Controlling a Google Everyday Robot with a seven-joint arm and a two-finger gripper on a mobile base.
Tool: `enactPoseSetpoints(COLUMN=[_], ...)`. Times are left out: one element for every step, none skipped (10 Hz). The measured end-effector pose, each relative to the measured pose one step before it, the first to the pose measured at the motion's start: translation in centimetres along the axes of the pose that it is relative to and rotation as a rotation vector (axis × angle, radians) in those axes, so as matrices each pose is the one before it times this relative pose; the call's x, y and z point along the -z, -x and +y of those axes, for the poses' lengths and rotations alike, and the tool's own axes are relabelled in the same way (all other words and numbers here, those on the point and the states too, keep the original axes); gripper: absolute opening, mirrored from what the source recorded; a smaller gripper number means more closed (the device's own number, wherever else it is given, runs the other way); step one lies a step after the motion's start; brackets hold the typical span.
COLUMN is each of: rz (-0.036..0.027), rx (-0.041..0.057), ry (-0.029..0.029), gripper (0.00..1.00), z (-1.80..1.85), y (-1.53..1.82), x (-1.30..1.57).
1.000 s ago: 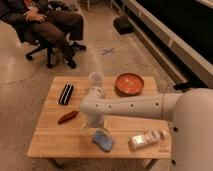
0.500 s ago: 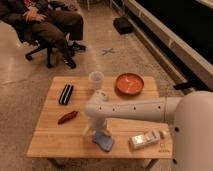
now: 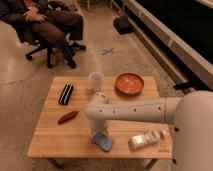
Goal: Wipe the white sponge on the table
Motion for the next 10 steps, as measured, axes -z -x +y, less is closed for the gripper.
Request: enactPoseSetpoints(rz=[0.00241, 0.00916, 0.00774, 0.00284, 0.00229, 0.00311, 0.00267, 0.00463, 0.00951, 0.00338], rx=[0.00020, 0.00067, 0.00195, 0.00187, 0.00539, -0.00243, -0.00178, 0.00950, 0.00810, -0.00006], ry=[-0.00050, -0.00021, 0.00200, 0.00315, 0.00168, -0.00022, -0.00048, 0.00132, -0.00227, -0.00393], gripper=[0.20, 0.08, 0.05, 0.05, 0.05, 0.05, 0.05, 0.05, 0.05, 0.05], z=[-0.091, -0.003, 0.083, -0.026, -0.239, 0.136, 0.242, 0.287, 0.434, 0.428], y=[-0.120, -0.983, -1.374, -1.447, -1.365, -0.564, -0.149, -0.362, -0.845, -0.516], x=[0.050, 0.230, 0.202, 0.123, 0.248, 0.179, 0.157, 0.057, 0.224, 0.122])
